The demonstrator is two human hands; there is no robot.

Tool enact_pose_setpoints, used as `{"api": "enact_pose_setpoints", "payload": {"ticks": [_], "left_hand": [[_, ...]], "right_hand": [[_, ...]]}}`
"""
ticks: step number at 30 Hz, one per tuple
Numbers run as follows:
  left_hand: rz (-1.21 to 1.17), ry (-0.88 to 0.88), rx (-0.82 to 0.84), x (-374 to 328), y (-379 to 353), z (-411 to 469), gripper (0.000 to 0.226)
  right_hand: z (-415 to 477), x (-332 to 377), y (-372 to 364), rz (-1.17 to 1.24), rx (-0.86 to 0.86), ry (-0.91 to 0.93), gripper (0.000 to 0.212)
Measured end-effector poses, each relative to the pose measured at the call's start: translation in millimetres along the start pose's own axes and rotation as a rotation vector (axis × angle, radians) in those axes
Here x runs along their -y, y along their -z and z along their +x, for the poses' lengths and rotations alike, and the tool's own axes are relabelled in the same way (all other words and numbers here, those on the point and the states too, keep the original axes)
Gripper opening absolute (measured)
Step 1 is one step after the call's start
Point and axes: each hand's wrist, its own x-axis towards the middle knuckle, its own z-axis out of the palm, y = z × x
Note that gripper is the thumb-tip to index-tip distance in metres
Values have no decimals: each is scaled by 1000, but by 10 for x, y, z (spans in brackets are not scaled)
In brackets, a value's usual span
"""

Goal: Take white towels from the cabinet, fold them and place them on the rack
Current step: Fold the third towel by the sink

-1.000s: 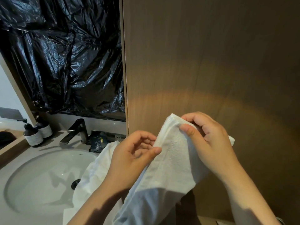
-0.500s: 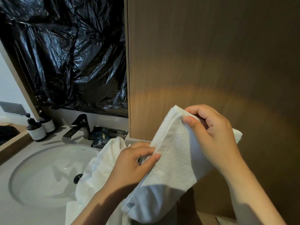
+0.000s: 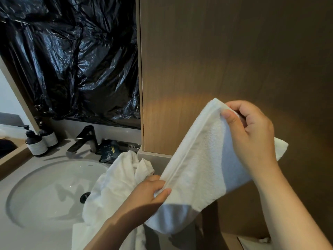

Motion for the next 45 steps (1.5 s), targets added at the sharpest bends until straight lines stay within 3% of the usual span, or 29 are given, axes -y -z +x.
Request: {"api": "enact_pose_setpoints", "payload": {"ticks": [6, 10, 12, 15, 20, 24, 28, 36, 42, 45], "left_hand": [[-13, -67, -231, 1, 214, 57, 43], [42, -191, -240, -92, 773, 21, 39], [72, -184, -206, -154, 1011, -1, 41], [64, -29, -44, -52, 1199, -16, 40], [156, 254, 263, 554, 849, -141, 49], [246, 311, 269, 936, 467, -301, 52], [505, 291, 191, 1067, 431, -293, 43], [714, 343, 129, 1259, 456, -353, 67], [728, 329, 88, 1280, 367, -349, 67], [617, 289, 69, 1307, 398, -433, 72]], "right_hand": [[5, -289, 98, 5, -78, -155, 10], [-95, -500, 64, 65, -117, -279, 13], [-169, -579, -28, 95, -105, -338, 15], [-379, -727, -235, 121, -44, -457, 17], [-1187, -1162, -730, 55, 125, -743, 20], [-1810, -1459, -1037, -56, 255, -978, 23], [-1990, -1640, -1074, -119, 223, -989, 24], [-2121, -1776, -1243, -143, 277, -961, 26], [-2180, -1916, -1387, -269, 400, -912, 28], [-2231, -1968, -1437, -278, 450, -895, 25]]}}
